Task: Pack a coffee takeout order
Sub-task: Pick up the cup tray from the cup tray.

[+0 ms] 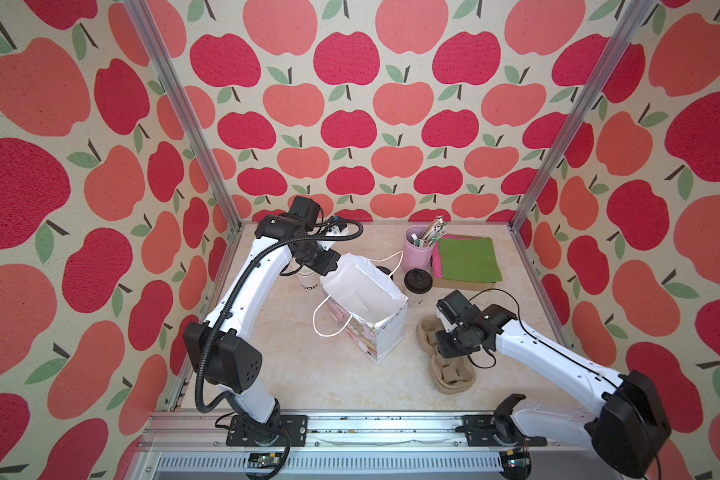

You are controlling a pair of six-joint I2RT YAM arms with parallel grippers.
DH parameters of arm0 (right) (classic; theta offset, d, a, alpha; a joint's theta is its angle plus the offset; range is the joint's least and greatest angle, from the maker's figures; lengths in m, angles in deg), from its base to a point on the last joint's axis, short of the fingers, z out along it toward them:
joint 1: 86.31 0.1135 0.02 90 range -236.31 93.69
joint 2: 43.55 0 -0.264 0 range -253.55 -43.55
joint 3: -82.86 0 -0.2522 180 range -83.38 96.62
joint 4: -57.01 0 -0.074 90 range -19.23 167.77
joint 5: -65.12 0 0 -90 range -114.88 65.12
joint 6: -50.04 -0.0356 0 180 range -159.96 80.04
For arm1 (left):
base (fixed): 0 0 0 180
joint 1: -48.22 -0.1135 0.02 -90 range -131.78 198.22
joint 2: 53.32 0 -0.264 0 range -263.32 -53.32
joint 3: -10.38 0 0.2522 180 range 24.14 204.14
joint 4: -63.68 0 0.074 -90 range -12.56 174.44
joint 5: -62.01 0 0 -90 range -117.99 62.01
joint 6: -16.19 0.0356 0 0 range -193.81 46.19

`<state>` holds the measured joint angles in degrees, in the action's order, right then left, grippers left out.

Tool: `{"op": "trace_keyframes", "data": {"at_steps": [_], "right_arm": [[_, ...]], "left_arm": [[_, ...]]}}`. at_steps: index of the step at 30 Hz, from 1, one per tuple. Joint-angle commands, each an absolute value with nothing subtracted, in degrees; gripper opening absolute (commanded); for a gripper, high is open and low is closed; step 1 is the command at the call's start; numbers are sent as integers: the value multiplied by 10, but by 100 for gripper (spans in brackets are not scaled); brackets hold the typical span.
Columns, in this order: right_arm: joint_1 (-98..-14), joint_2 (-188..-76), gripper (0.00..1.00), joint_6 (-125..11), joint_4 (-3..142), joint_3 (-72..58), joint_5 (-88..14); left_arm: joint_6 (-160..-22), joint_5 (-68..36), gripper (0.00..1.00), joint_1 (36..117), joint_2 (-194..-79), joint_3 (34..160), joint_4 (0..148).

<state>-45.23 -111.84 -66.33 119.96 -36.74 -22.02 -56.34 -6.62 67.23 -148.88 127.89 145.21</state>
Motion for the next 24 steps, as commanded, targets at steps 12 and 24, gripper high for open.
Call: {"op": "trace_keyframes", "data": {"at_steps": [12, 24], "right_arm": [[-453, -1054, 27, -648, 1249, -325, -206], [-453, -1010, 27, -590, 1264, -225, -182]], "left_arm": [[-563, -64, 0, 676, -1479, 1270, 1456], [-561, -64, 0, 676, -1476, 1272, 1456]]}}
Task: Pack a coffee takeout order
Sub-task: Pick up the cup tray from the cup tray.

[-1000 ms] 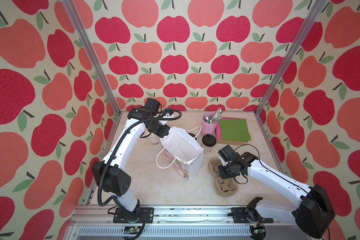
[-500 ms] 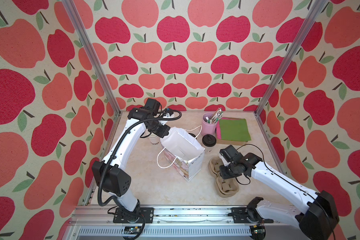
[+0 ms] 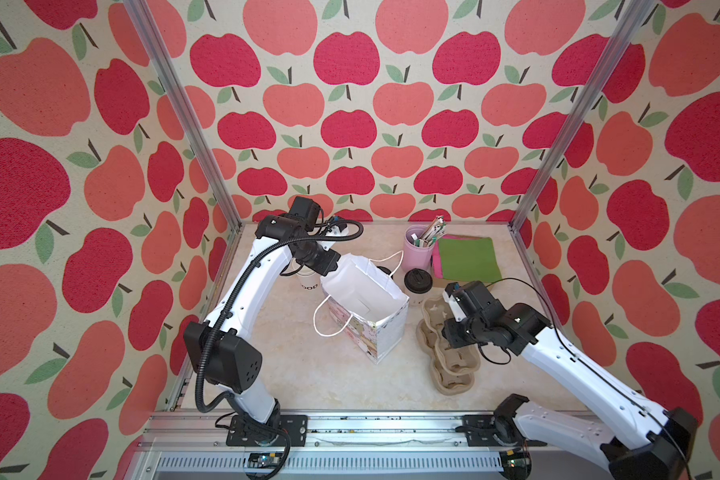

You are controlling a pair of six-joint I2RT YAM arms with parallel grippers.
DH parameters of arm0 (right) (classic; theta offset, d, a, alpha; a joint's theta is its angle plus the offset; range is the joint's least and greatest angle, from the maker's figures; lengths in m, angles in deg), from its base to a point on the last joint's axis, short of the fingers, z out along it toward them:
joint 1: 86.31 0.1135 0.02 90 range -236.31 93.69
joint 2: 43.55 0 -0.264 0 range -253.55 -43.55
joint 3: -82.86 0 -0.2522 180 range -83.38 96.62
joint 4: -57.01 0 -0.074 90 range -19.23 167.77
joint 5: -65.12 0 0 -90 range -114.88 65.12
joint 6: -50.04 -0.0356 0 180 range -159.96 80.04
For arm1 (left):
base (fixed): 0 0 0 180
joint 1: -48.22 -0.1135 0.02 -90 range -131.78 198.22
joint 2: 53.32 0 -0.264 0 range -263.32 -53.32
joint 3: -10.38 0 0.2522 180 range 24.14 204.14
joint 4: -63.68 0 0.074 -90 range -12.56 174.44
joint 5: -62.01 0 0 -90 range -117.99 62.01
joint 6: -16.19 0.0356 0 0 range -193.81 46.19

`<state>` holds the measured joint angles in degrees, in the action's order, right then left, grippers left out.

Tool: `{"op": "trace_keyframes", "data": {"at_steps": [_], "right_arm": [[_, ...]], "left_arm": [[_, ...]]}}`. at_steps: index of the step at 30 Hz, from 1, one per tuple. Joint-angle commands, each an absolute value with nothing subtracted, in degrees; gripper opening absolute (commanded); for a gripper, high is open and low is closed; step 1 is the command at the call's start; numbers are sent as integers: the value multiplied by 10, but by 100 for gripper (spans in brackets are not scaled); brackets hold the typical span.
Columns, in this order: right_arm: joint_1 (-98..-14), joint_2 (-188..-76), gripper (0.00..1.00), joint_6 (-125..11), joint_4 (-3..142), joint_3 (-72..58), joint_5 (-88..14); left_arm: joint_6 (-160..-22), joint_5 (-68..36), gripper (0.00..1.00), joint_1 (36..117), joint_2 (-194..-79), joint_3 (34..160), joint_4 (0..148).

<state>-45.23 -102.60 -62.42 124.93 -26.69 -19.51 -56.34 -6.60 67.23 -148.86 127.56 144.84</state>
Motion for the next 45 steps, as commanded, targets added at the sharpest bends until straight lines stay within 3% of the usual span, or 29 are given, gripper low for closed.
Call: {"op": "trace_keyframes", "data": {"at_steps": [1, 10, 23, 33, 40, 45], "right_arm": [[-453, -1009, 27, -583, 1265, -211, -182], [-453, -1039, 27, -516, 1276, -61, -191], [-420, -1164, 27, -471, 1241, 152, -282], [-384, -1230, 28, -491, 1166, 219, -334], [-371, -1264, 28, -500, 1136, 226, -344], [-369, -1275, 28, -499, 1128, 223, -345]], "left_arm": [[-561, -64, 0, 676, -1475, 1273, 1456], [-564, -64, 0, 675, -1478, 1273, 1457], [-575, -62, 0, 672, -1480, 1275, 1457], [-583, -36, 0, 661, -1475, 1271, 1450], [-602, -19, 24, 644, -1459, 1268, 1430], [-613, 7, 28, 628, -1432, 1250, 1396]]}}
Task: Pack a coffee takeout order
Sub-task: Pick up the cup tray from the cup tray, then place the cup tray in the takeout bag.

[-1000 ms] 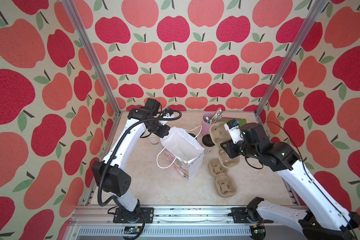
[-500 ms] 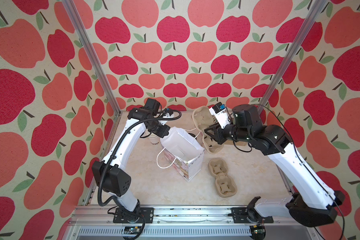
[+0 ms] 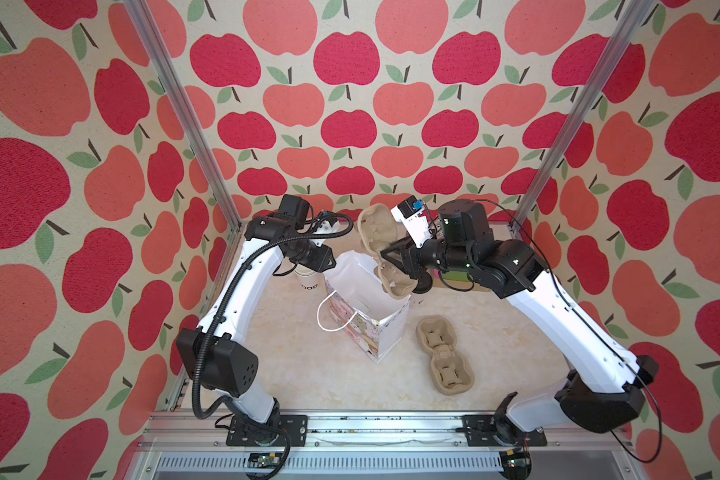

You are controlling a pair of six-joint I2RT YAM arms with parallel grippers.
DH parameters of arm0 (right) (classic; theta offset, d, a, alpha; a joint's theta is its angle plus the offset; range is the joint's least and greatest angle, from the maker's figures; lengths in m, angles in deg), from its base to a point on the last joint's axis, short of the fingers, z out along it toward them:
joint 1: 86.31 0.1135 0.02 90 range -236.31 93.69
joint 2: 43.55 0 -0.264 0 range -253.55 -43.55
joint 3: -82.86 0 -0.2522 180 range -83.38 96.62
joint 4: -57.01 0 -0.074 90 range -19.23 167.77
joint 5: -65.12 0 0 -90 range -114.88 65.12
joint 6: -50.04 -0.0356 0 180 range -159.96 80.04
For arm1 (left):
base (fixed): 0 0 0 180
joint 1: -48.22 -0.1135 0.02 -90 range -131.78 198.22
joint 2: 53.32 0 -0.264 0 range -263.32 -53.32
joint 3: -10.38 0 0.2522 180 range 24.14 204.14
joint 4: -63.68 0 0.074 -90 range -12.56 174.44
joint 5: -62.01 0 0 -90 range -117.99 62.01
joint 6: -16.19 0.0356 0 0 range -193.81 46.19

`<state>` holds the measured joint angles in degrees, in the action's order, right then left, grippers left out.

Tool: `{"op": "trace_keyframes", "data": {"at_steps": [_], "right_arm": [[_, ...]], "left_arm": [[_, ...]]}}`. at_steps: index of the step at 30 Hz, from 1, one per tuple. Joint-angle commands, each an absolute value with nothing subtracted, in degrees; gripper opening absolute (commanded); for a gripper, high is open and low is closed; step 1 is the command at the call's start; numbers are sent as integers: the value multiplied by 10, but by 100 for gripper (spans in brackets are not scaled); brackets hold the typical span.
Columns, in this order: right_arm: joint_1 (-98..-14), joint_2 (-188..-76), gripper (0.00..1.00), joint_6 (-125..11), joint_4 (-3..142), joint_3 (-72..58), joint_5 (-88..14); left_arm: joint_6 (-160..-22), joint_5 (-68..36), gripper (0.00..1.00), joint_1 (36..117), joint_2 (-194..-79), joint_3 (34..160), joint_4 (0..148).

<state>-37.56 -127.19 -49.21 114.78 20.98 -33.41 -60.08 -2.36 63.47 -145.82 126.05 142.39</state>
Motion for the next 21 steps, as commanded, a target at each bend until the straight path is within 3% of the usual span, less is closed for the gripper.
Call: {"op": "trace_keyframes", "data": {"at_steps": [1, 21], "right_arm": [[-369, -1276, 28, -499, 1127, 222, -345], [-368, -1297, 28, -500, 1109, 198, -344]], "left_arm": [[-617, 15, 28, 624, -1426, 1244, 1388], [-611, 60, 29, 611, -1439, 1210, 1346]]}}
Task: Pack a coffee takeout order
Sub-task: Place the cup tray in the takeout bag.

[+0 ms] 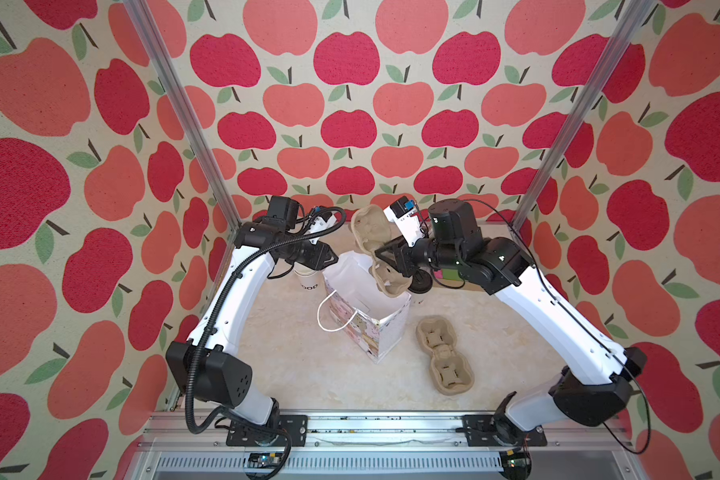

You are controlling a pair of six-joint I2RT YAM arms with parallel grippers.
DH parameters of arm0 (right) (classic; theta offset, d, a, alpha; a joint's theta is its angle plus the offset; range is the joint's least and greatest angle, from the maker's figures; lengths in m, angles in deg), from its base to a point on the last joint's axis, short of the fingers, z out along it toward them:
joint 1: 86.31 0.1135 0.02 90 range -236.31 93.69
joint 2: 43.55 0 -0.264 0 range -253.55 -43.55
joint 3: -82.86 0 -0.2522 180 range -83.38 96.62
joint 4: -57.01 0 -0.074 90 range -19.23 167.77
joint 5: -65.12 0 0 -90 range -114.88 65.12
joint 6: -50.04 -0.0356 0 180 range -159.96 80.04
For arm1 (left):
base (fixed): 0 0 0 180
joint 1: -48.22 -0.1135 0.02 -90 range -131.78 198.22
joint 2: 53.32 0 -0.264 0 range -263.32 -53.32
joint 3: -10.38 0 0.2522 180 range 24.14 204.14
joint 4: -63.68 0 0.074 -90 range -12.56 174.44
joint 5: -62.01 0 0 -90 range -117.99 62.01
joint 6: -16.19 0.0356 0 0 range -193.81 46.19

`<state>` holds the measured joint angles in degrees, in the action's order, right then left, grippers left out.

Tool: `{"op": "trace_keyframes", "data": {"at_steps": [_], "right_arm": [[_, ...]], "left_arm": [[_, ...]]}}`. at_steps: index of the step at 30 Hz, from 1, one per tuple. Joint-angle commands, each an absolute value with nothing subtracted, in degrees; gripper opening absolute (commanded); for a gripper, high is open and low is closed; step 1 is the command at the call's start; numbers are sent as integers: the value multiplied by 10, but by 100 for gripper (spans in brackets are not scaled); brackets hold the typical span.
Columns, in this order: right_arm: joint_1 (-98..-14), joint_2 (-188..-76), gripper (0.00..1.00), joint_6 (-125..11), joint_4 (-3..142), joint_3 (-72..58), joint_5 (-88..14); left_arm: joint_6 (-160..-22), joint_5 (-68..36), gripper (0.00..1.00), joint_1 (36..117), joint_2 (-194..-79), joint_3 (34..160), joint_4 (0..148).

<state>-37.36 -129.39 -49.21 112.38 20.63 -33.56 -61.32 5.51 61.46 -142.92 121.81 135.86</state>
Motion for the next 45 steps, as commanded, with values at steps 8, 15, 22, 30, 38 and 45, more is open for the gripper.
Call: {"op": "trace_keyframes", "data": {"at_steps": [8, 15, 22, 30, 38, 45], "right_arm": [[-368, -1306, 28, -497, 1106, 195, -343], [-368, -1320, 28, -502, 1095, 192, -353], [-368, -1336, 28, -514, 1077, 187, -369], [-361, -1348, 28, -531, 1058, 185, -376], [-351, -1359, 28, -539, 1046, 174, -372], [-344, -1364, 28, -533, 1051, 178, -357]], "left_arm": [[-614, 62, 20, 608, -1452, 1204, 1337], [-619, 69, 7, 601, -1449, 1193, 1326], [-628, 80, 0, 593, -1445, 1185, 1316], [-635, 89, 0, 590, -1439, 1177, 1306], [-640, 95, 0, 588, -1437, 1177, 1302], [-643, 98, 0, 587, -1435, 1176, 1301]]}}
